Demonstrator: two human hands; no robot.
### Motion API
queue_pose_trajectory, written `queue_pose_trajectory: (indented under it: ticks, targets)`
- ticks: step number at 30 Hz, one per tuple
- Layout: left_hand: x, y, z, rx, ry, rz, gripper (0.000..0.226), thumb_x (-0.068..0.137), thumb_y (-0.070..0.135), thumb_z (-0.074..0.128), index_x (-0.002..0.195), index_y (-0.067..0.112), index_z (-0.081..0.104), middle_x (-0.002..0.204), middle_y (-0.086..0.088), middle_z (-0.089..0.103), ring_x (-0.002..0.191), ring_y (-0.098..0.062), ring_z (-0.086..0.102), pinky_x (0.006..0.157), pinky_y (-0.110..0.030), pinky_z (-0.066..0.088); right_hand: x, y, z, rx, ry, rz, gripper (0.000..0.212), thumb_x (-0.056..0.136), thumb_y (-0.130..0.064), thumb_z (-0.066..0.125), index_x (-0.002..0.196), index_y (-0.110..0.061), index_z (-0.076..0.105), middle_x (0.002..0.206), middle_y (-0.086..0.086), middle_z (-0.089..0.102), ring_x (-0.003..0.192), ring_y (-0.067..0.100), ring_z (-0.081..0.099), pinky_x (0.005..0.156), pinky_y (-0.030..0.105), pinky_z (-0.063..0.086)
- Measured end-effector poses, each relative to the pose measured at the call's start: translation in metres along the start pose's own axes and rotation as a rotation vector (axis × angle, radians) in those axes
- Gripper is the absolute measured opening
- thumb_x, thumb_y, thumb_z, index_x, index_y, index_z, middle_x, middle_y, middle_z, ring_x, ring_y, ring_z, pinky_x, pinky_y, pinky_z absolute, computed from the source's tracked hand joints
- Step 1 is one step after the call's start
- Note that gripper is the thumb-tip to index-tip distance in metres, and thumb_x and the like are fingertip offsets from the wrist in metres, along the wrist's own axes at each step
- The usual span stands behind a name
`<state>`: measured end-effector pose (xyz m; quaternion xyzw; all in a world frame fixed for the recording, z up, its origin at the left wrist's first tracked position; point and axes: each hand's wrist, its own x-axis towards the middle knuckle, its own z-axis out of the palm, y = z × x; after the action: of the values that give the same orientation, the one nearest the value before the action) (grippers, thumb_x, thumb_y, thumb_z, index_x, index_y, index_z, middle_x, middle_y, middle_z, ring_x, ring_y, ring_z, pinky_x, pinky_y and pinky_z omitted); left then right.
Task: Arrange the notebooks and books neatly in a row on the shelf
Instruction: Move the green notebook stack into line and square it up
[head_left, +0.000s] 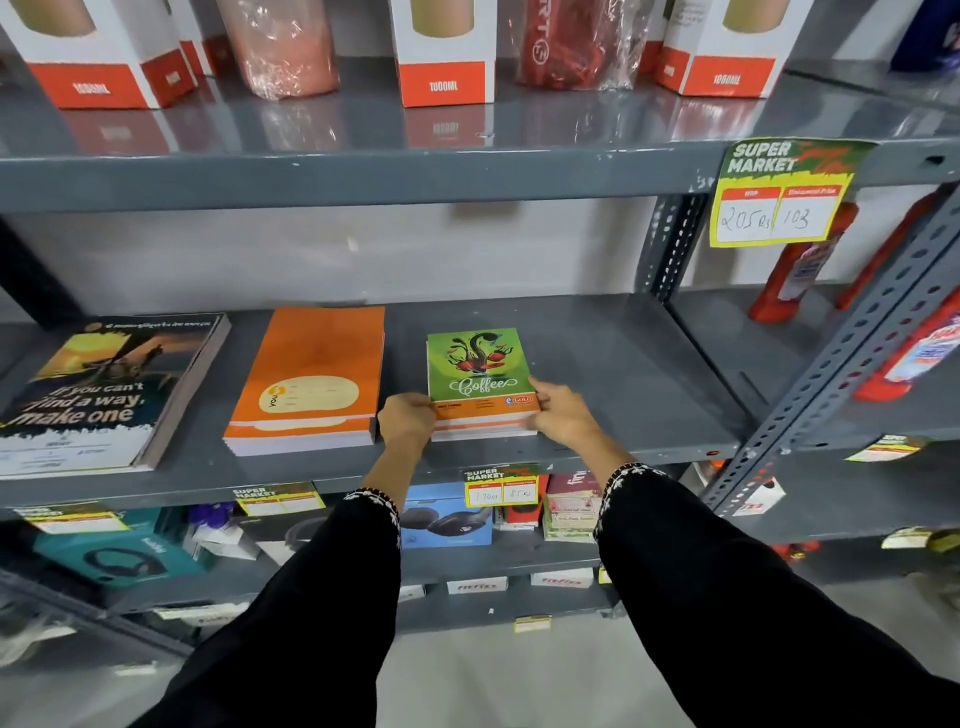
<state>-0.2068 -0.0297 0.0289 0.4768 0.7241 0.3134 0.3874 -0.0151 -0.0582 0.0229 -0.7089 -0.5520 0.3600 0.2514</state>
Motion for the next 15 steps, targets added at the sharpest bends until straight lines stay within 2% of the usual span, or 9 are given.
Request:
queue_pose_trajectory:
  ticks: [3, 5, 8, 11, 15]
  targets:
    - [-0.005, -0.004, 0.002, 0.078, -0.005, 0.085, 0.033, 0.091, -0.002, 0.050, 0.119, 0.008, 0.066, 0.121, -0.013, 0.069, 0.106, -0.031, 0.066, 0.095, -0.035, 0.053, -0.003, 0.008, 0.004, -0.227, 0.014, -0.069, 0.057, 0.084, -0.008, 0.069, 0.137, -0.012, 0.050, 0.125, 0.014, 0.056, 0.115, 0.028, 0.058, 0.104, 0.032, 0.043]
    - [-0.012, -0.006, 0.003, 0.129, -0.025, 0.144, 0.032, 0.093, 0.002, 0.050, 0.123, 0.007, 0.063, 0.122, -0.015, 0.067, 0.104, -0.033, 0.065, 0.092, -0.035, 0.053, -0.005, 0.010, 0.009, -0.319, 0.055, -0.104, 0.052, 0.089, -0.008, 0.062, 0.139, -0.011, 0.048, 0.127, 0.016, 0.054, 0.117, 0.031, 0.056, 0.106, 0.035, 0.042]
    - [-0.020, -0.013, 0.002, 0.261, -0.072, 0.249, 0.031, 0.094, 0.007, 0.050, 0.123, 0.006, 0.063, 0.116, -0.019, 0.069, 0.100, -0.035, 0.065, 0.088, -0.036, 0.054, -0.006, 0.009, 0.009, -0.412, 0.082, -0.135, 0.046, 0.094, -0.007, 0.054, 0.139, -0.010, 0.047, 0.130, 0.017, 0.053, 0.119, 0.033, 0.055, 0.105, 0.036, 0.042]
    - [-0.019, -0.022, 0.001, 0.449, -0.076, 0.348, 0.034, 0.093, 0.007, 0.050, 0.125, 0.012, 0.061, 0.112, -0.020, 0.070, 0.100, -0.037, 0.065, 0.093, -0.039, 0.053, -0.007, 0.008, 0.006, -0.479, 0.067, -0.159, 0.044, 0.094, -0.011, 0.055, 0.138, -0.010, 0.048, 0.129, 0.017, 0.056, 0.118, 0.033, 0.056, 0.104, 0.036, 0.043]
    - [-0.019, -0.029, 0.002, 0.560, -0.056, 0.388, 0.031, 0.097, 0.010, 0.050, 0.126, 0.013, 0.059, 0.112, -0.022, 0.069, 0.099, -0.037, 0.065, 0.096, -0.043, 0.053, -0.007, 0.008, 0.003, -0.513, 0.053, -0.184, 0.042, 0.093, -0.015, 0.056, 0.135, -0.009, 0.052, 0.125, 0.018, 0.059, 0.116, 0.033, 0.057, 0.101, 0.036, 0.044]
